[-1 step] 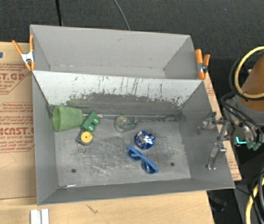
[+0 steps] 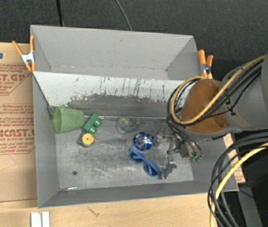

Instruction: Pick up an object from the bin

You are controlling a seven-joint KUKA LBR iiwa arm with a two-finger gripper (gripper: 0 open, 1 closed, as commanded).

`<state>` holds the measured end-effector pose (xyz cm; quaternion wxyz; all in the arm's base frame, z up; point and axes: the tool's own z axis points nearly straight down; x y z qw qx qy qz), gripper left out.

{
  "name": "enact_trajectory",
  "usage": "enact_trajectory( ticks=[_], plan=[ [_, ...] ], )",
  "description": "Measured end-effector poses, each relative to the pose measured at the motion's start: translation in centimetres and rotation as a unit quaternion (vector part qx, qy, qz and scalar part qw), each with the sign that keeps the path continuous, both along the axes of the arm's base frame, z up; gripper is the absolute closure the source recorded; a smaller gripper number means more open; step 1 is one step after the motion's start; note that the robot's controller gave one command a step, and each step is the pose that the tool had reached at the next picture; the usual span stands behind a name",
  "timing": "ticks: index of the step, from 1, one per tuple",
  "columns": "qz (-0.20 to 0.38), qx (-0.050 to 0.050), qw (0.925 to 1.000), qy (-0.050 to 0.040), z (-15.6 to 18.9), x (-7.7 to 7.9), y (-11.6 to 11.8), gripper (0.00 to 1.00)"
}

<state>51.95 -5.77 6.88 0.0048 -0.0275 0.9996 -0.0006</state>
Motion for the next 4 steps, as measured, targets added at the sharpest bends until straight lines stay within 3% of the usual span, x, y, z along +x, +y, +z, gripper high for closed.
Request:
enact_trajectory(
  ticks=[1, 2, 3, 4],
  plan=[
    [-0.09, 0.002, 0.9959, 0.0031, 3.2, 1.4, 4.7, 0.0],
    [-0.138, 0.002, 0.9904, 0.0052, 3.1, 0.7, 8.0, 0.0],
    [-0.296, 0.004, 0.9553, -0.0025, 0.4, -2.9, 6.7, 0.0],
    [-0.338, 0.004, 0.941, -0.0032, 0.4, -3.7, 7.9, 0.0]
  ],
)
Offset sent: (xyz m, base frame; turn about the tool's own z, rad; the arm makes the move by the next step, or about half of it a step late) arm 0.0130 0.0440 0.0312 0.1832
